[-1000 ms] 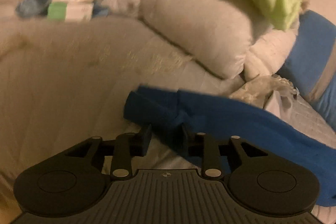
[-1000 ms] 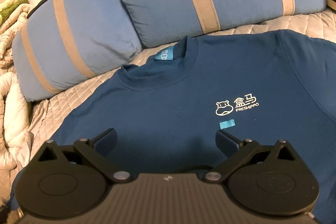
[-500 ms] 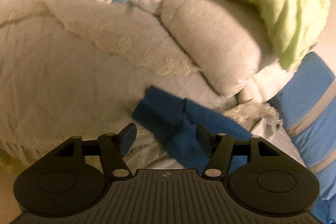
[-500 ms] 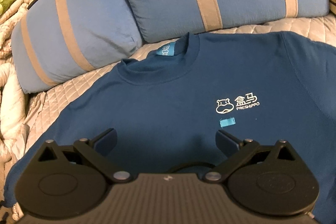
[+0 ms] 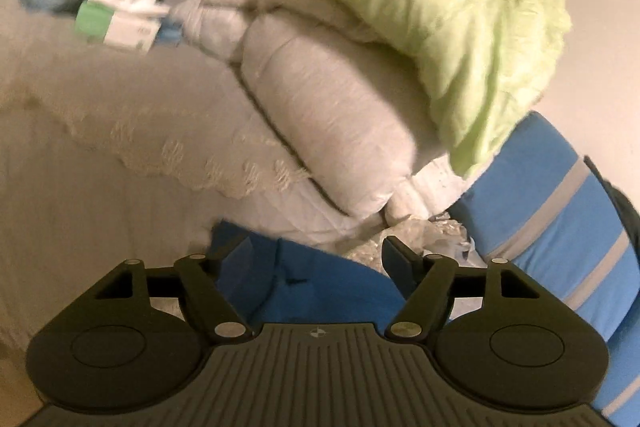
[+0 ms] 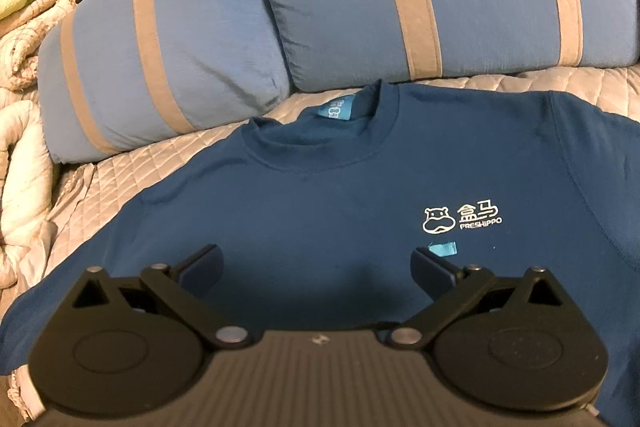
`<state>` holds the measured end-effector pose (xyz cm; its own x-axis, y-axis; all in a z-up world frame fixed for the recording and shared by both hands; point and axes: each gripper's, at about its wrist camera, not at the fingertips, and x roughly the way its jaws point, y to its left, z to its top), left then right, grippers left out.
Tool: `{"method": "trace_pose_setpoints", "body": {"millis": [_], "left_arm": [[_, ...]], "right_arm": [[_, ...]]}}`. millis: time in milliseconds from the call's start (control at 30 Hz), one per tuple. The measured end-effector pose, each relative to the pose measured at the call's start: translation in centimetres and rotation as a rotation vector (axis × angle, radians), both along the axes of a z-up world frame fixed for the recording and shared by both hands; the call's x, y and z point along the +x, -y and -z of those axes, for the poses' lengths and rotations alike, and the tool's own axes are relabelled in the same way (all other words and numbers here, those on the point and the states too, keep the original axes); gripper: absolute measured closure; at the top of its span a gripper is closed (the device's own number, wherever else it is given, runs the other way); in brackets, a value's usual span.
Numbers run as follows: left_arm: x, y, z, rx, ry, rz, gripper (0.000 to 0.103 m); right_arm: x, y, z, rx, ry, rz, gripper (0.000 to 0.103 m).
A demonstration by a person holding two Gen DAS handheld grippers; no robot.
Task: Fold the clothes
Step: 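Pull the held sleeve outward along the bed with the left gripper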
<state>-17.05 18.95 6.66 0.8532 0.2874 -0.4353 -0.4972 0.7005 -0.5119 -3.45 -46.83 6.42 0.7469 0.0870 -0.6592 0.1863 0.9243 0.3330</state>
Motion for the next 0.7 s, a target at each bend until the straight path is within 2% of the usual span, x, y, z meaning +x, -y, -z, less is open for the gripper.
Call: {"method": "trace_pose_setpoints", "body": {"millis": [100, 400, 700], "left_arm": [[-0.1, -0.8, 1.3, -0.046, -0.005, -0.014, 0.032], [-0.8, -3.8, 4.8, -0.290, 0.015, -0.060, 0.033], [-1.4, -4.1, 6.1, -0.352, 0.030, -0.078, 0.033]], "right_arm": [[0.0, -0.1, 0.0, -0.001, 0.001, -0.006, 0.000], [0.2, -1.1, 0.1, -0.007, -0.019, -0.050, 0.000], [0.6, -2.2, 0.2, -0.032, -0.024, -0.072, 0.000]]}}
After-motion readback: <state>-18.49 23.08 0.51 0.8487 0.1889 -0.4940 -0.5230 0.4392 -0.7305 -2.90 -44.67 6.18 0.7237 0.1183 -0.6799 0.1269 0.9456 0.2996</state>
